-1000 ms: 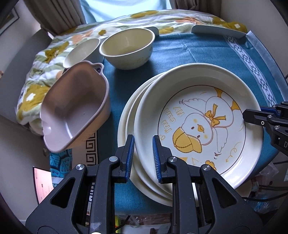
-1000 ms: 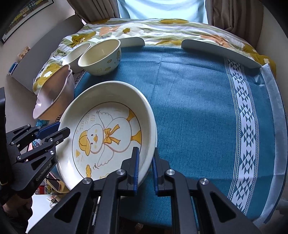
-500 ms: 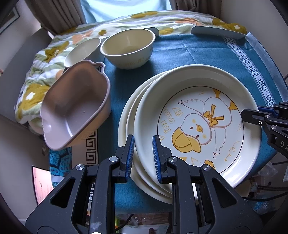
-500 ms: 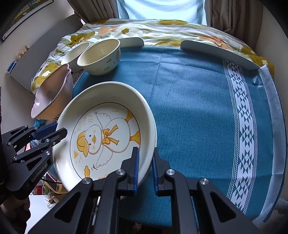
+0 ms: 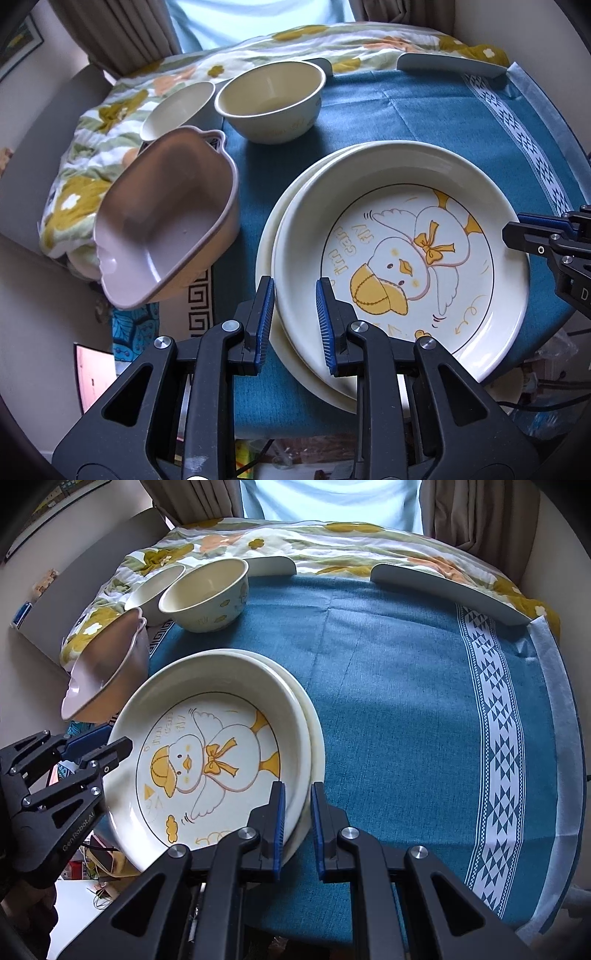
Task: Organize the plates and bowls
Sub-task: 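Open both grippers and lift them off the duck-print dish, then grasp the rim of the pink-beige handled dish with both grippers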
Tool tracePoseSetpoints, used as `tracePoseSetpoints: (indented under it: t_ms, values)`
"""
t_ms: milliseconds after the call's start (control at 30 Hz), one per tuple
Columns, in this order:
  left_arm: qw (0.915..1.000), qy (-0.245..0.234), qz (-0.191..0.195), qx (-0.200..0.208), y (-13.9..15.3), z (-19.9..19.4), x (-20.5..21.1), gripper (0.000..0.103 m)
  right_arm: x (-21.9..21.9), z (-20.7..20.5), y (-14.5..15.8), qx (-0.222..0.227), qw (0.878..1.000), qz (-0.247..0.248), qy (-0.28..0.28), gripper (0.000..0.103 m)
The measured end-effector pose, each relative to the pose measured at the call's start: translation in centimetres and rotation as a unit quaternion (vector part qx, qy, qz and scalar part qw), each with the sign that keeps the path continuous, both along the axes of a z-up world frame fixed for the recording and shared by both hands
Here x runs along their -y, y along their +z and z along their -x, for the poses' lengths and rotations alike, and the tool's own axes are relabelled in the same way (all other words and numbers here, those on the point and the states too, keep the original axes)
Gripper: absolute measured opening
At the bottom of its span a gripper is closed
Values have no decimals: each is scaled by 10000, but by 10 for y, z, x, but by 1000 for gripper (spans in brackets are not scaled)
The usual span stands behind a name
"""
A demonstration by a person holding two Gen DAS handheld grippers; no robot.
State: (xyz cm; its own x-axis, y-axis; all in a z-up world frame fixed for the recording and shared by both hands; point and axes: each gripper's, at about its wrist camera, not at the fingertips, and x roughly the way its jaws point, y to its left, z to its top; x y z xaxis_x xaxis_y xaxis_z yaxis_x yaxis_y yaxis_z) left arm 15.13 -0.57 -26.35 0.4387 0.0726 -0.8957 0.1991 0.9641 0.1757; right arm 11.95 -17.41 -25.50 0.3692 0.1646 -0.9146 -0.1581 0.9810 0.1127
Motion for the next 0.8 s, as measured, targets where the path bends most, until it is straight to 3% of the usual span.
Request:
tracePoseSetpoints:
  t_ms: [233, 267, 300, 367, 400, 433, 467, 500, 533, 733, 800]
  values:
    - [9979, 225, 582, 160, 35, -5, -17, 21, 9, -7, 26, 237, 9994, -218, -128, 12]
    - [9967, 287, 721, 222, 45, -8, -21, 26, 12, -10, 36, 292, 9989, -329, -146, 12]
    - [9950, 367, 872, 310, 57, -11, -26, 32, 13, -13, 42, 311, 9985, -438, -141, 12]
    - [9922, 474, 1055, 461, 75, -18, -34, 90, 16, -22, 57, 355, 9966, -730, -128, 15]
    - [9893, 537, 1192, 644, 88, -21, -40, 99, 16, -25, 63, 403, 9960, -792, -130, 25]
    - [9865, 577, 1288, 832, 99, -23, -45, 103, 16, -29, 72, 493, 9951, -851, -116, 45]
    - [9846, 594, 1352, 941, 106, -24, -46, 103, 16, -31, 78, 554, 9945, -885, -100, 59]
    - [9831, 623, 1415, 978, 113, -28, -50, 103, 15, -36, 86, 641, 9934, -950, -66, 86]
    - [9827, 675, 1430, 967, 117, -32, -54, 103, 14, -38, 91, 687, 9925, -1007, -45, 96]
    - [9752, 1141, 1616, 990, 125, -31, -91, 103, -2, -54, 112, 909, 9906, -992, 248, 97]
    - [9722, 1366, 1627, 981, 121, -25, -107, 103, -21, -62, 110, 679, 9905, -1011, 632, 97]
